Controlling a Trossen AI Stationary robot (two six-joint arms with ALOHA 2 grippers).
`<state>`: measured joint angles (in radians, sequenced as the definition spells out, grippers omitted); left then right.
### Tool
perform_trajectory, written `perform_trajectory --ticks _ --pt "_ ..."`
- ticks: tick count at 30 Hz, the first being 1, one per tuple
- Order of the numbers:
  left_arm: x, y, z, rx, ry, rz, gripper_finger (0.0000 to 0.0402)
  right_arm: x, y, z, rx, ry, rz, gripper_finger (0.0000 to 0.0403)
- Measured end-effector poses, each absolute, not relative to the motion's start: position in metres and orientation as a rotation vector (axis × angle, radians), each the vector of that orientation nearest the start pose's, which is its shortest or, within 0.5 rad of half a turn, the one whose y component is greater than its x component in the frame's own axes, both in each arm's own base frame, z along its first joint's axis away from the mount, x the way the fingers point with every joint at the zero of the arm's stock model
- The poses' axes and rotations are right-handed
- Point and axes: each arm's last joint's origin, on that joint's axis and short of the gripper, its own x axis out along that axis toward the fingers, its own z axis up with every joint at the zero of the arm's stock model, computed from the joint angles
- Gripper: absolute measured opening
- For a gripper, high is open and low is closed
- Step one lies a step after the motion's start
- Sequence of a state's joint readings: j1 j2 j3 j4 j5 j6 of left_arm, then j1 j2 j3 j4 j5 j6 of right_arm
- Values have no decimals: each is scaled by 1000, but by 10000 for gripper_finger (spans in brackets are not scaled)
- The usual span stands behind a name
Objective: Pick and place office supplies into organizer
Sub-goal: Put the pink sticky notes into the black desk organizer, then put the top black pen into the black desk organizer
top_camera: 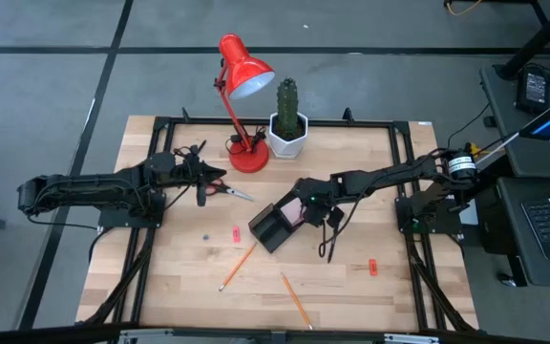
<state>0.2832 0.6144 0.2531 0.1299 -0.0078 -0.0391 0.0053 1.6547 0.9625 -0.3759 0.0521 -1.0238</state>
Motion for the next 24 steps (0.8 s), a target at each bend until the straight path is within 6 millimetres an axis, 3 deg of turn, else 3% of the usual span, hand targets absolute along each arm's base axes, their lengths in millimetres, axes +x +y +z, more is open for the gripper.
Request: perform_trajectory --ticks 5,9,16,20,24 --pt "143 42 203 -71 224 294 6 324 5 186 -929 996 400 116" --pt "143 41 203 -58 226 275 6 332 11 209 -854 1010 351 115" --pt "143 40 203 -40 228 231 6 339 15 251 -710 1039 266 63" --pt "143 40 203 -8 232 225 6 334 15 252 -626 1077 230 10" --pt "143 40 203 0 233 224 6 325 15 246 -541 1064 174 9"
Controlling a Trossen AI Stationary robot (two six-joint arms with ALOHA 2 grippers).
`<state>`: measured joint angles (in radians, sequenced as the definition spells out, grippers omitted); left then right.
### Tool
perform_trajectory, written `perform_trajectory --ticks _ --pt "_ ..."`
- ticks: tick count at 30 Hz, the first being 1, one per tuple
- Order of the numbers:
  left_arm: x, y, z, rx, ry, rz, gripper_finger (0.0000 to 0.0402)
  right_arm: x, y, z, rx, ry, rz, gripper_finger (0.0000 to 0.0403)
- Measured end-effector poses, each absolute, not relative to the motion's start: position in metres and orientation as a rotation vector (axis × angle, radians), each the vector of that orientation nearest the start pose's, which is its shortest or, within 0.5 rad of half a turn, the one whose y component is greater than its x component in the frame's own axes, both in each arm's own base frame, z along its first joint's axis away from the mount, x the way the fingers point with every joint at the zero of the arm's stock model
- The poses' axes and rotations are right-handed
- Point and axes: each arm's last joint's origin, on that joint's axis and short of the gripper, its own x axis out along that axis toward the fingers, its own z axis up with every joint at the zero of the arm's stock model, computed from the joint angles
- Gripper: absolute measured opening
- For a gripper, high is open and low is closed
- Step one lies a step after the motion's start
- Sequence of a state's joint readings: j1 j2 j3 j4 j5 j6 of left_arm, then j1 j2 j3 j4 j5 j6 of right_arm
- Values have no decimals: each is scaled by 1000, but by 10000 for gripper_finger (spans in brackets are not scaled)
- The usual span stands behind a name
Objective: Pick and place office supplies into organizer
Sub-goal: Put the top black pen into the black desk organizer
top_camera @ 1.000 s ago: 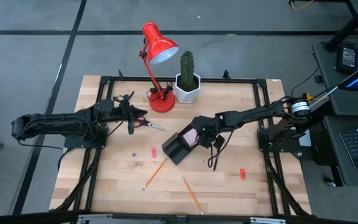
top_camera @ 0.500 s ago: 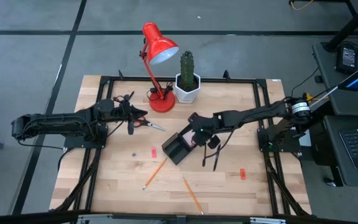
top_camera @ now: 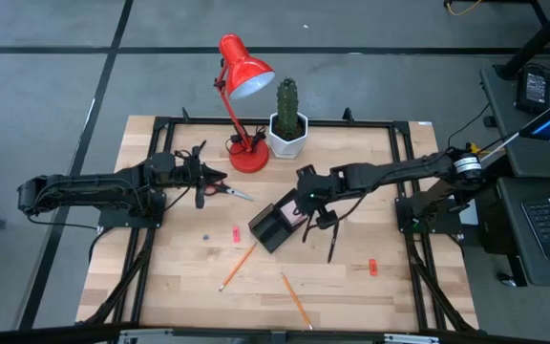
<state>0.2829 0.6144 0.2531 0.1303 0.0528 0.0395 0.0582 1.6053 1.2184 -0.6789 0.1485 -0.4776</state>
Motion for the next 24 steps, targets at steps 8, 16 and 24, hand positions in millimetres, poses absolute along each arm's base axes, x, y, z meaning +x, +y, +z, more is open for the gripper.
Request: perform_trajectory --ticks 8,16,24 --pt "143 40 202 -27 239 227 6 298 13 253 -454 816 74 4" --pt "145 30 201 14 256 155 2 265 10 220 -390 548 2 4" --pt "146 28 212 -50 316 297 2 246 -1 196 -268 345 -90 5"
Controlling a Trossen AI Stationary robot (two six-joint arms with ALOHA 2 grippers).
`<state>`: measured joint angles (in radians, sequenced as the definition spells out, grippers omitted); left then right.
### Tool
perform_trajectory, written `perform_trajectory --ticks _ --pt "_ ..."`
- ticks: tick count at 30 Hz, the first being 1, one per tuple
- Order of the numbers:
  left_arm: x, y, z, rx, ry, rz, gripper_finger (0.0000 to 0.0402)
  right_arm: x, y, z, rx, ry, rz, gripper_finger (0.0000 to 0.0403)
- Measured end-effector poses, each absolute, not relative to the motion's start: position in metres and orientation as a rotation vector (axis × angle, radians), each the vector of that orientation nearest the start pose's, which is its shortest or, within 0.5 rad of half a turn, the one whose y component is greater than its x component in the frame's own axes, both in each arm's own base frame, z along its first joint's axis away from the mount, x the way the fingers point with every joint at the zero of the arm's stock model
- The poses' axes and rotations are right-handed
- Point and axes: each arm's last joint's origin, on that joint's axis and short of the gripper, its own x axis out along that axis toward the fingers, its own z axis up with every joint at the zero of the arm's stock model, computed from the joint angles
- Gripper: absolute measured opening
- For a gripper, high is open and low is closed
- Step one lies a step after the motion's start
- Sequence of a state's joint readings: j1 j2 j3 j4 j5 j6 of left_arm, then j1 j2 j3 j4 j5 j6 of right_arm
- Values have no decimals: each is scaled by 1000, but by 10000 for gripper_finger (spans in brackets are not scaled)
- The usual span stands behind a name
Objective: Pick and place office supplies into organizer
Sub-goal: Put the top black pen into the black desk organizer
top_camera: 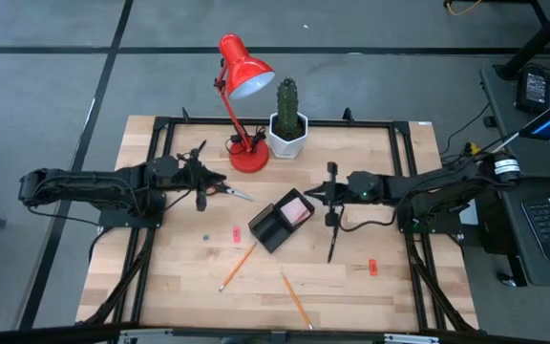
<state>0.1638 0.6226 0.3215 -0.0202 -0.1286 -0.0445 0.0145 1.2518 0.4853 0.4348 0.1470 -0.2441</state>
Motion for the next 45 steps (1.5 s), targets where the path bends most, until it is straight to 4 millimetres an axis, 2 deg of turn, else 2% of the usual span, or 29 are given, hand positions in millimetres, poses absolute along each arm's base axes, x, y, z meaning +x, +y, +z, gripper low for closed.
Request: perform_trajectory --ticks 8,13,22,28,35,45 --pt "156 38 239 -147 480 572 2 237 -14 183 -221 310 -158 7" --pt "168 51 239 -179 624 715 3 237 -15 184 -254 301 -156 8" --pt "187 87 236 -257 851 880 4 237 -19 185 -298 295 -165 8" --pt "185 107 233 -327 940 940 4 236 -25 184 -275 307 -193 8" --pt "175 121 226 -382 1028 940 4 235 -28 182 -272 334 -195 8" --pt "161 138 225 -386 1050 997 17 234 -28 180 -272 355 -192 8"
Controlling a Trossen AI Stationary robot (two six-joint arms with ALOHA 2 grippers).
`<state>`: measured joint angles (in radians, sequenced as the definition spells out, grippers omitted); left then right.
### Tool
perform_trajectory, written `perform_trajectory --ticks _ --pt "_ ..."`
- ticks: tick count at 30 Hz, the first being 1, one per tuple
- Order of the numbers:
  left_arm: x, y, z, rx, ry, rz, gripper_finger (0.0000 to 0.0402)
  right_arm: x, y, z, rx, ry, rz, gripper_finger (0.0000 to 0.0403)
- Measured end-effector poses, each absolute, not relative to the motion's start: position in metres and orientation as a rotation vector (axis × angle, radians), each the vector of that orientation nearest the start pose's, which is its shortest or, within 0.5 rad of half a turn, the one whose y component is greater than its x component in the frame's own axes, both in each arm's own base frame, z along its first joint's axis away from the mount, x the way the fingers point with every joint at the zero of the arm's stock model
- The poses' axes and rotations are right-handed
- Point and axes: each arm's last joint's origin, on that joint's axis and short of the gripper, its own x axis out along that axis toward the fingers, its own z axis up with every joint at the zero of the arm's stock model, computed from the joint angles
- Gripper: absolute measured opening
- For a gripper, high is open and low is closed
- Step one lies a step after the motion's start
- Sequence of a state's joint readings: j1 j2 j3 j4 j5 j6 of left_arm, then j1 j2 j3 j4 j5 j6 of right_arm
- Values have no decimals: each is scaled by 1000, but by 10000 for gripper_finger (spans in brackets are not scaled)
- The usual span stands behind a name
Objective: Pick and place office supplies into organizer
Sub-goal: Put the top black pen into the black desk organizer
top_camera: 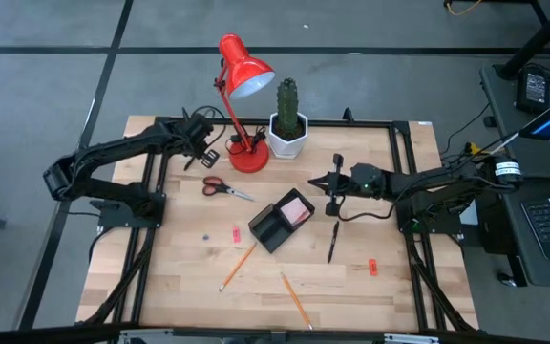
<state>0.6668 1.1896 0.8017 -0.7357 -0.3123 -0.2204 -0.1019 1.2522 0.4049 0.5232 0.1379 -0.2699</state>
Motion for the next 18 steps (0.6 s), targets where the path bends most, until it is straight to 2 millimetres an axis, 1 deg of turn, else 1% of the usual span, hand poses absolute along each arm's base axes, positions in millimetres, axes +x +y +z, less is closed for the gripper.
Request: perform_trajectory --ticks 6,11,14,18 --pt "159 142 226 -363 1061 992 76 234 -28 177 -272 378 -189 8" --pt "160 143 223 -399 1060 988 124 233 -28 177 -273 381 -189 8" --pt "161 149 216 -426 1089 1007 139 233 -28 177 -273 381 -189 8" --pt "161 161 201 -450 1168 1024 145 233 -28 177 -273 381 -189 8"
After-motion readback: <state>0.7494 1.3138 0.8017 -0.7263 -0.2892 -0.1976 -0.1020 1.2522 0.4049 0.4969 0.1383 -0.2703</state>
